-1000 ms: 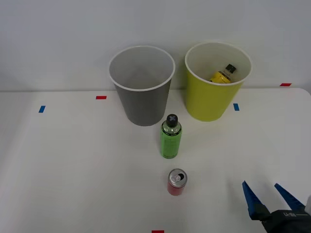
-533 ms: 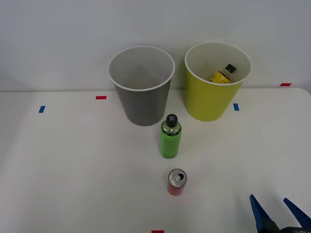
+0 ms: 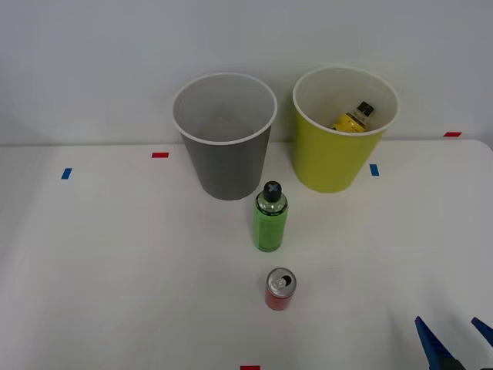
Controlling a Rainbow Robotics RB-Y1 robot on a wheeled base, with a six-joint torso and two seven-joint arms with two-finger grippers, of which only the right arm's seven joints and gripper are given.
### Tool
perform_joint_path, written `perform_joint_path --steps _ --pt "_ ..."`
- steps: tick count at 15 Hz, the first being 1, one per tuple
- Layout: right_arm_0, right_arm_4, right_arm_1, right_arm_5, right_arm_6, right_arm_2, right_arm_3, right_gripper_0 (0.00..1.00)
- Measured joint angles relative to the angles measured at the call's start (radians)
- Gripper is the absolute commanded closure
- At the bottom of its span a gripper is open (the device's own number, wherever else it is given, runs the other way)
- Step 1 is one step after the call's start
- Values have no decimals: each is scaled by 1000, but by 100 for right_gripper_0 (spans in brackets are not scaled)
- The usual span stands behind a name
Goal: Put cans in the gray bin, plastic bottles in the light green bin
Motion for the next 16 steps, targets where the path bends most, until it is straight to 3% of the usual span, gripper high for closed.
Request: perform_joint_path --steps 8,16 --pt "22 0 -35 -7 -56 3 -1 0" --pt "34 57 -28 -118 -72 85 -1 0"
